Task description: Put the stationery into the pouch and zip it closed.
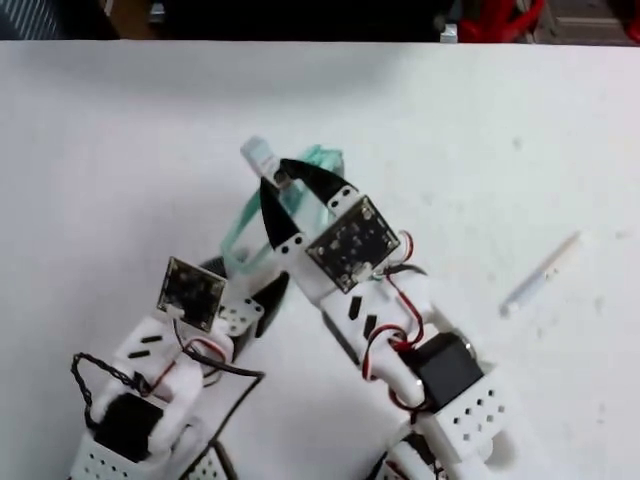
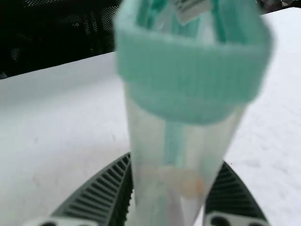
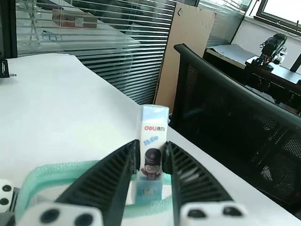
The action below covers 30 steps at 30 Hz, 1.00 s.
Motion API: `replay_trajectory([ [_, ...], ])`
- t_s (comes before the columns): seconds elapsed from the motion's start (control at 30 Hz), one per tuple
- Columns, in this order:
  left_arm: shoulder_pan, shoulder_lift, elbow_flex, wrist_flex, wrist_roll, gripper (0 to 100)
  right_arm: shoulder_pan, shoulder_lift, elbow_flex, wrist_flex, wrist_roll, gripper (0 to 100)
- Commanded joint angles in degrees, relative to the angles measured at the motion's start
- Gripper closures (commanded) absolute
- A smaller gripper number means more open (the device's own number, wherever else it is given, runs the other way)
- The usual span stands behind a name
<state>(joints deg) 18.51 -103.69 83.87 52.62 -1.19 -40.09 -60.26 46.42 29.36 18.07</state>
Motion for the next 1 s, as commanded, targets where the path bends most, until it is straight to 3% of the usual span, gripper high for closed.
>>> replay_trajectory([
  [0.0,0.75,-0.66,-3.08,0.18,-0.44,78,-0.4,-0.31,1.58,-0.4,3.6,94.7],
  [0.5,-1.63,-0.66,-0.35,-3.52,-0.18,78,-0.13,-3.56,-4.4,11.21,4.13,94.1],
  [0.63,-1.63,-0.66,-0.35,-3.52,-0.18,78,0.31,-1.54,-5.19,14.11,4.22,87.8],
  [0.97,-1.71,-0.66,-0.35,-3.52,-0.18,78,3.91,-5.58,-5.27,14.55,3.87,85.0],
])
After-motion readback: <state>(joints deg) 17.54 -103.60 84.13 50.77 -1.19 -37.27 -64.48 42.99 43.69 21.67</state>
